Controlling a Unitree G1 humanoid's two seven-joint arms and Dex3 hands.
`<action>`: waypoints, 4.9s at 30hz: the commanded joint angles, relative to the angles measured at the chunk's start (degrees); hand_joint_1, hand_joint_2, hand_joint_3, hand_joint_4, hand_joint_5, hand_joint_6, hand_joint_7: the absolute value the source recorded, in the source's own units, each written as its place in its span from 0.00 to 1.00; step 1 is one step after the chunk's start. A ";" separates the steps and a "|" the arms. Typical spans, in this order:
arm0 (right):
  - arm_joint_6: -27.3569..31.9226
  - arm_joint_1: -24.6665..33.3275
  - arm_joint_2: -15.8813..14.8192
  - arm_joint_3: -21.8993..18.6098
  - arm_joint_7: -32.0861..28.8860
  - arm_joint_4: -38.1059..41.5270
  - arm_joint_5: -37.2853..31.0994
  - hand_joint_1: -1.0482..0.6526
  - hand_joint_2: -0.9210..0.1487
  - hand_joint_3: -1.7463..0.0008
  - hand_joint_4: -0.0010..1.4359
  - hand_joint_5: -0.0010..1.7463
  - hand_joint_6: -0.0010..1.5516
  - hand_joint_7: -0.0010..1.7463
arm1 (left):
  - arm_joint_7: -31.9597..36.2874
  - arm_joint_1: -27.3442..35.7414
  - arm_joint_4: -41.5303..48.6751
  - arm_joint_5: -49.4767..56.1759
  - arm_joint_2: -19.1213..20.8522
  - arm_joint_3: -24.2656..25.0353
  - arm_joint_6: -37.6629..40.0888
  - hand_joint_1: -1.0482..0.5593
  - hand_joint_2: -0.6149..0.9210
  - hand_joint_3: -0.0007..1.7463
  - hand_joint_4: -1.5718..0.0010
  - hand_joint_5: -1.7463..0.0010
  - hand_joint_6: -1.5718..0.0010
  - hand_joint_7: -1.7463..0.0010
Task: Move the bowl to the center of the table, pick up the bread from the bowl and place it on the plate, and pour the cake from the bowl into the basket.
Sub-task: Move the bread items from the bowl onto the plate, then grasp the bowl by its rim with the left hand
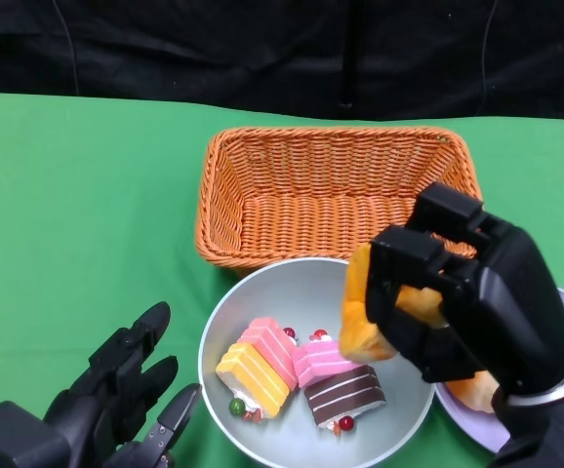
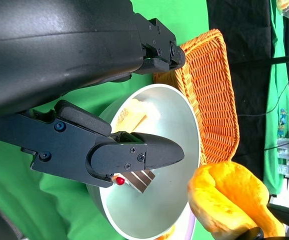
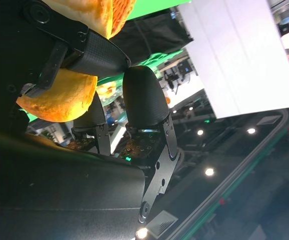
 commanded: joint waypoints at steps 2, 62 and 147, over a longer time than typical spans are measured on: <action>1.17 1.27 -0.75 -3.57 0.26 -2.17 1.40 0.58 0.82 0.00 0.72 1.00 0.54 0.96 | -0.31 -0.83 0.62 0.11 0.45 0.61 -0.46 0.25 1.00 0.25 0.94 0.79 0.87 1.00; 34.72 -2.13 -11.98 -0.57 34.46 7.36 -4.78 0.23 0.00 0.93 0.14 0.00 0.08 0.00 | -0.89 -0.37 0.09 -0.01 0.36 0.59 -0.11 0.26 1.00 0.25 0.95 0.78 0.87 1.00; 6.80 25.94 13.65 -7.13 15.26 -18.71 25.98 0.47 0.25 0.55 0.30 0.80 0.16 0.73 | 29.91 -36.17 48.60 80.24 24.36 -25.58 -59.84 0.44 0.99 0.00 0.69 0.32 0.45 0.85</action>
